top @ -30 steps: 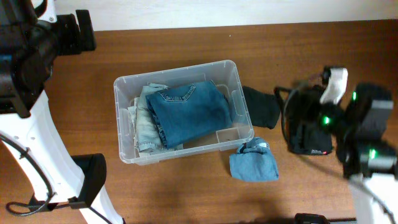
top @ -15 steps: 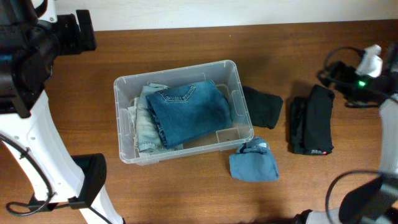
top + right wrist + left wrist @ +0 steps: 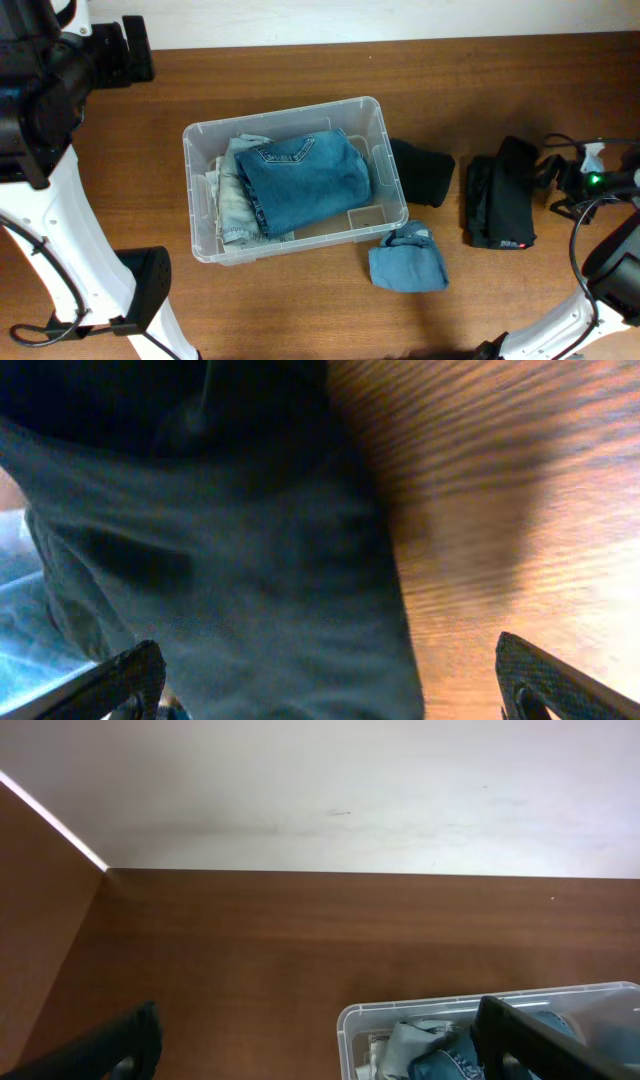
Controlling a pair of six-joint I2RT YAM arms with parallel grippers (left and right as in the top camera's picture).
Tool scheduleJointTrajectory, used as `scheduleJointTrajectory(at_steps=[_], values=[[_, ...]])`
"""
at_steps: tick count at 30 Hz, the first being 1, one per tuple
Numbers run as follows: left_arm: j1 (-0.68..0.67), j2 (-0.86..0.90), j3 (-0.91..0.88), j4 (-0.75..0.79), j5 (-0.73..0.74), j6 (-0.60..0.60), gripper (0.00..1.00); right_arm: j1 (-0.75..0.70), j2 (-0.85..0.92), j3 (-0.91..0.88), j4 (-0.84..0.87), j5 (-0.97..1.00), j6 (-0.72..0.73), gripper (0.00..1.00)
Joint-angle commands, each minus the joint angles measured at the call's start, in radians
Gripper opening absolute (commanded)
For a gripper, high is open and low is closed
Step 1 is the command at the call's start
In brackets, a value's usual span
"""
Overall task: Pack container
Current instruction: 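Reach the right gripper to the black clothing stack and grasp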
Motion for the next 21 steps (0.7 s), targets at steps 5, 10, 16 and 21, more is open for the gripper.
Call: scheduleJointTrajectory(at_steps=[5, 10, 16, 21], values=[[0.003, -0.004, 0.007, 0.001, -0.008, -0.006, 0.99, 0.045, 0.049, -0.009, -0.037, -0.106, -0.141, 0.98], [0.003, -0.004, 0.007, 0.001, -0.008, -0.006, 0.99, 0.059, 0.049, -0.043, -0.028, -0.097, -0.141, 0.98], [0.003, -0.004, 0.007, 0.0, -0.008, -0.006, 0.99, 0.063, 0.049, -0.161, 0.058, -0.161, -0.146, 0.98], [0.003, -0.004, 0.007, 0.0, -0.008, -0.006, 0.99, 0.074, 0.049, -0.236, 0.09, -0.177, -0.159, 0.84]])
